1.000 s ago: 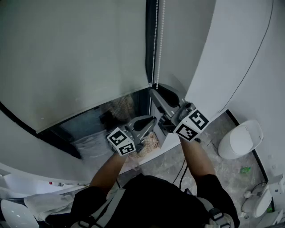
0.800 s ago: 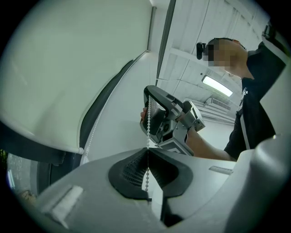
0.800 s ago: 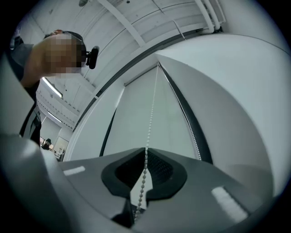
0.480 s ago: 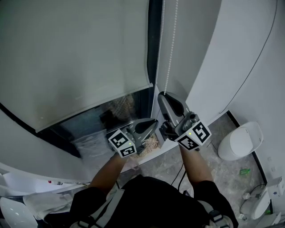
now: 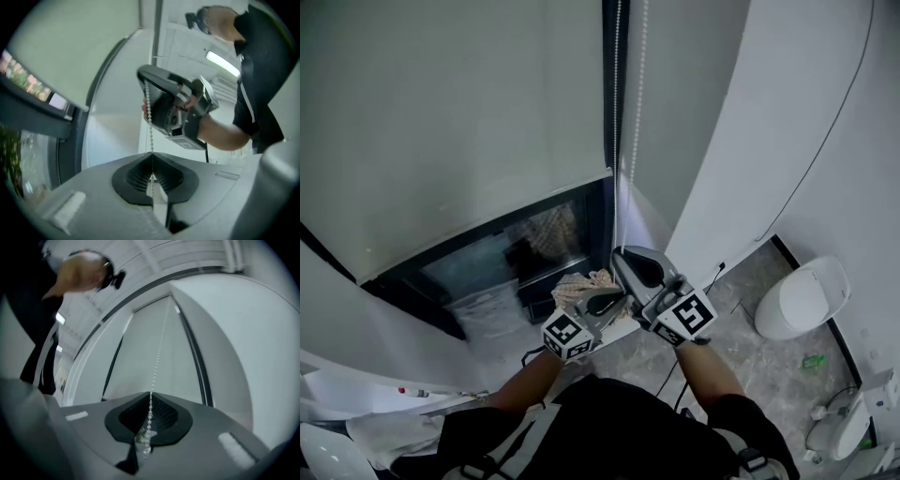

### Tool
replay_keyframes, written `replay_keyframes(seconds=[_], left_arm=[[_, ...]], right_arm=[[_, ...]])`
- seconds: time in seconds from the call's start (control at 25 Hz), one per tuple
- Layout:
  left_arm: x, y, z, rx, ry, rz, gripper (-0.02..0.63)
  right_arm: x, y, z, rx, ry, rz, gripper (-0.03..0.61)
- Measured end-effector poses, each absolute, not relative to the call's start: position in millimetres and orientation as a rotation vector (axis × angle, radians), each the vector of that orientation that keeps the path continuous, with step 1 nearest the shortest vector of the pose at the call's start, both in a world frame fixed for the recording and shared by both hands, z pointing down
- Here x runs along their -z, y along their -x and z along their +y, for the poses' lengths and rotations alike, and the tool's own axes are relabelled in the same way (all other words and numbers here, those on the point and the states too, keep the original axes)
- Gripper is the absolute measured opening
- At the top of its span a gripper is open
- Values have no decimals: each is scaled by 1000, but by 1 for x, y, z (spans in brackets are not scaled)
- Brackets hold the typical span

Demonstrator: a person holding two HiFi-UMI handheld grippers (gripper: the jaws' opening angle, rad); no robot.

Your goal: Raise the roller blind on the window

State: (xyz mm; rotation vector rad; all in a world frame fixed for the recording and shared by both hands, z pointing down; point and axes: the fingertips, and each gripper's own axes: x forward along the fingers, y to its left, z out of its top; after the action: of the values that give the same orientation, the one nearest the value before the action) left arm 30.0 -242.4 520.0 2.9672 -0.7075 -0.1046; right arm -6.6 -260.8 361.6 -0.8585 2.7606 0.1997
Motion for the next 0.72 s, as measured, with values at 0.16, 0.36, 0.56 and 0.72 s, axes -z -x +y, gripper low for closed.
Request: replay_keyframes(seconds=[0.16, 0.36, 0.56, 0.72], left_arm=[[-543, -18, -242, 113, -2866, -716, 6], [-581, -11, -233, -17, -2813, -673, 8], [-556, 4, -228, 23, -2850, -586, 145], [-483, 31, -247, 209, -2908, -588, 147]], right_arm=[[-388, -6, -265, -45, 890, 2725, 15], [-427, 2, -261, -27, 914, 2787, 15], [-427, 3, -261, 0, 905, 2777, 15], [-427, 0, -261, 50, 884, 2759, 15]])
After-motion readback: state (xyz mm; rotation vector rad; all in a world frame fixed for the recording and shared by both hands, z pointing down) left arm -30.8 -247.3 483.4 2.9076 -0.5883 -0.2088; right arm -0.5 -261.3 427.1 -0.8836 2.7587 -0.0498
